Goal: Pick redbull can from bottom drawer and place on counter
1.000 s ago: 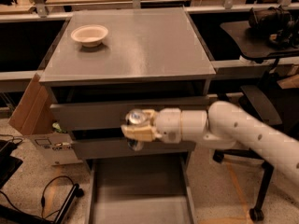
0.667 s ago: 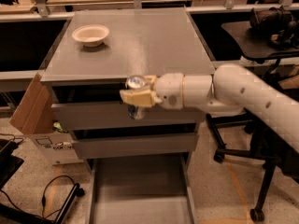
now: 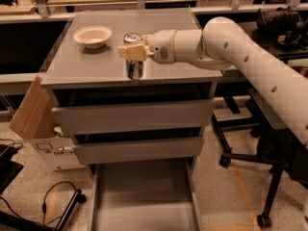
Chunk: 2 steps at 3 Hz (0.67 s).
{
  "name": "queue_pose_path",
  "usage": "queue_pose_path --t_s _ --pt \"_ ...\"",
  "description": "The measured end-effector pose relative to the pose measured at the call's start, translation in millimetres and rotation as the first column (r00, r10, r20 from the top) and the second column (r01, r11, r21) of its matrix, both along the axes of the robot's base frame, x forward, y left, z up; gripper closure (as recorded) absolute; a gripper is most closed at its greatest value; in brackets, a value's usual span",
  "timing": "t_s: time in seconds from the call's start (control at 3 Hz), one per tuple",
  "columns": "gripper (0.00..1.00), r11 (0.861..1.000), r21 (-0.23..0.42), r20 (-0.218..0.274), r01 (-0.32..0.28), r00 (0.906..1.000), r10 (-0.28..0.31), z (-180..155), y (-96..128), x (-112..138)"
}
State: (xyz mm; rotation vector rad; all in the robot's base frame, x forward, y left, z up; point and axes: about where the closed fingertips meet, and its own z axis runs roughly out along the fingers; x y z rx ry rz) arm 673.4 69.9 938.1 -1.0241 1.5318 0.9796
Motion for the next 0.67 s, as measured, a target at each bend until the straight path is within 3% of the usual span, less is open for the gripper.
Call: queue_pose_path --t_s 0.33,0.67 --pt "1.00 0.999 0.004 -0.043 0.042 0.9982 -0.042 -14 7 52" --pt "0.97 0.996 -0.007 -0.059 0.086 0.9945 -0.087 -29 6 88"
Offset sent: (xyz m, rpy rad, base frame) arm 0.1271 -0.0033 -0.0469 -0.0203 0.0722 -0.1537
